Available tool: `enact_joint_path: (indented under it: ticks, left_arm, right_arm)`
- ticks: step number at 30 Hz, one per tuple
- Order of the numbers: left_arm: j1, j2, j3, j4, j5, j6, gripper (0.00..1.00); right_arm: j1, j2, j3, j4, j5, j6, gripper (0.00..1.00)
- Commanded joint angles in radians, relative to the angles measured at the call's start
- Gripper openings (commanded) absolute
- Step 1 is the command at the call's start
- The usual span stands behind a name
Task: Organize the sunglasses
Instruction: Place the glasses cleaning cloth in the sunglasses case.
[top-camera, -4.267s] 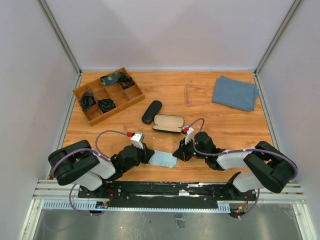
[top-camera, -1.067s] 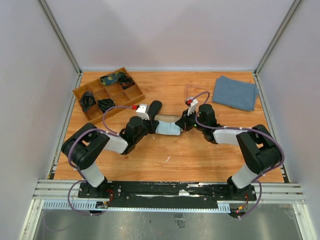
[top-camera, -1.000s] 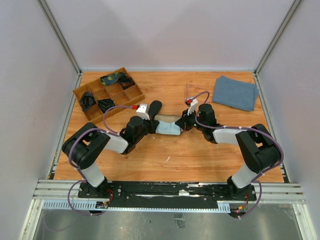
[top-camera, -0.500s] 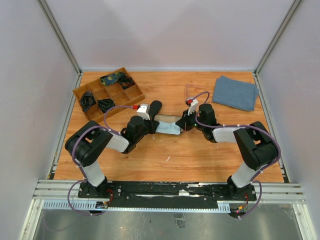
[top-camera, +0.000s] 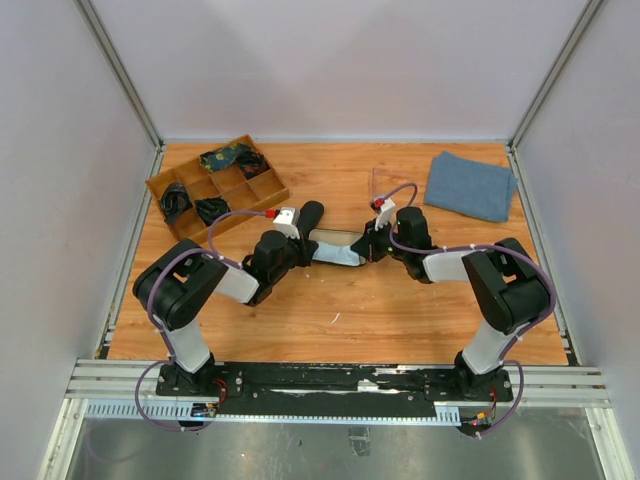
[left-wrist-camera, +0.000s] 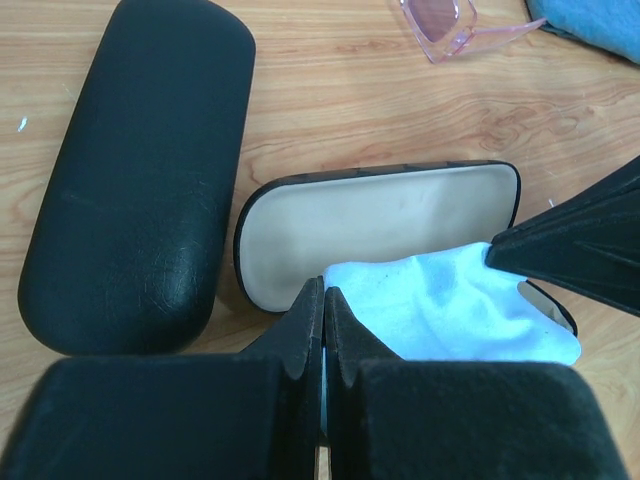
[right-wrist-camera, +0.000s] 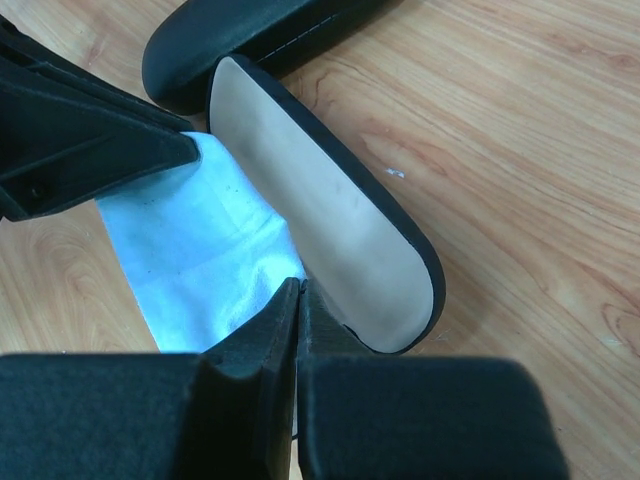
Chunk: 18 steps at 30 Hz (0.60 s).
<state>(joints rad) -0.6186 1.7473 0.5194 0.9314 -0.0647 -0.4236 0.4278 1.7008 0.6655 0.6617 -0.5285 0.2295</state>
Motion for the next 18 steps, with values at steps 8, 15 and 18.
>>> enact_joint_path:
  ticks: [8, 15, 18]
  left_arm:
    - [0.014, 0.032, 0.027, 0.05, 0.022, 0.007, 0.01]
    - [0.016, 0.032, 0.021, 0.046, 0.026, -0.003, 0.05]
    - [0.019, 0.027, 0.02, 0.034, 0.026, -0.006, 0.28]
  right_arm:
    - [-0.023, 0.029, 0.038, 0.044, -0.03, 0.007, 0.01]
    - [-0.026, 0.041, 0.041, 0.042, -0.039, 0.011, 0.02]
    - [-0.03, 0.045, 0.042, 0.039, -0.038, 0.016, 0.22]
